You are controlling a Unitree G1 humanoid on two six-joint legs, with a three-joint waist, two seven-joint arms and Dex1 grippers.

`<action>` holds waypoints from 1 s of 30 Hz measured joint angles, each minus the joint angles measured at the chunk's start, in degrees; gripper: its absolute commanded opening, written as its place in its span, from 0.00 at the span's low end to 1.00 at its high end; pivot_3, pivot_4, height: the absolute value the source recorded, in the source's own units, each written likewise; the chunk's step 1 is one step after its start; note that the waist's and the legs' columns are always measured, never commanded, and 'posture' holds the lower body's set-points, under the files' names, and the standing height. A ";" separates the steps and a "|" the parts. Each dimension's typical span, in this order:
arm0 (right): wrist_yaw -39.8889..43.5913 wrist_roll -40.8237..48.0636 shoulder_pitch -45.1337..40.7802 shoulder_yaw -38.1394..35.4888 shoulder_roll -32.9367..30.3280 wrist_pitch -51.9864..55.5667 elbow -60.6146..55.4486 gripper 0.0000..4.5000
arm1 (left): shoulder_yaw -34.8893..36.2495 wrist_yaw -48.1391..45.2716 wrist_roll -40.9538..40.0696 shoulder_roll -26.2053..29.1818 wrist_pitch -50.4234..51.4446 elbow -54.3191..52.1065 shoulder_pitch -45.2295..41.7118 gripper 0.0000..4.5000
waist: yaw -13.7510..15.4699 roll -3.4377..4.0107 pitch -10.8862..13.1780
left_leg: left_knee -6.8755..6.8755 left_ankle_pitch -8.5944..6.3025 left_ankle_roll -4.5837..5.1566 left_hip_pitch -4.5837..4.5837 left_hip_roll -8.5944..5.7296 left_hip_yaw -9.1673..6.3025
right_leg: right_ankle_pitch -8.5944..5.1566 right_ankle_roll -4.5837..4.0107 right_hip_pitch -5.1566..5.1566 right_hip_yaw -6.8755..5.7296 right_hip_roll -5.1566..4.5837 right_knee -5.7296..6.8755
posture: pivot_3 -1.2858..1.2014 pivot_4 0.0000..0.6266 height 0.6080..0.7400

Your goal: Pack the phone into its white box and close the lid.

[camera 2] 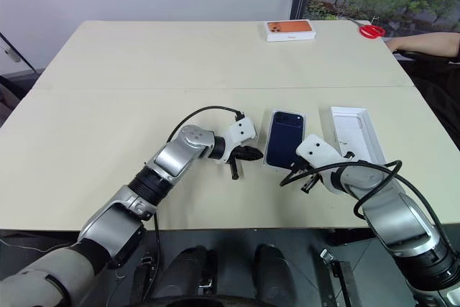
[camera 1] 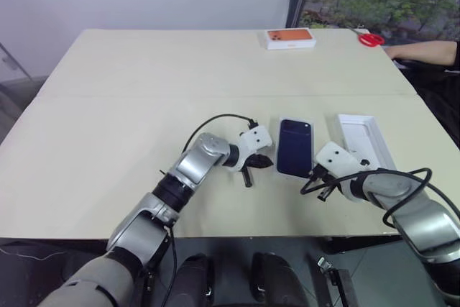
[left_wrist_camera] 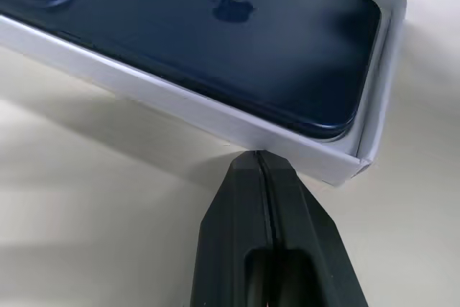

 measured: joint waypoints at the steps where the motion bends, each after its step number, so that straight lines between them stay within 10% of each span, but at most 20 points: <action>1: -0.06 0.01 0.00 0.00 0.00 0.10 0.00 0.00 | -0.05 -0.49 0.16 0.02 -0.13 -0.01 0.00 0.01 | 0.01 0.00 0.00 | 0.00 0.00 0.00 0.00 0.00 0.00 | 0.00 0.00 0.00 0.00 0.00 0.00 | 0.52 0.24 1.00; 30: 5.23 0.24 3.50 -0.59 -3.15 -2.53 -3.33 0.00 | -1.68 -13.46 -0.95 4.19 3.96 -8.63 3.90 0.01 | 0.06 0.01 -0.01 | 0.01 -0.02 0.04 0.00 0.00 0.00 | -0.01 0.00 0.01 0.00 0.00 0.00 | 0.52 0.24 1.00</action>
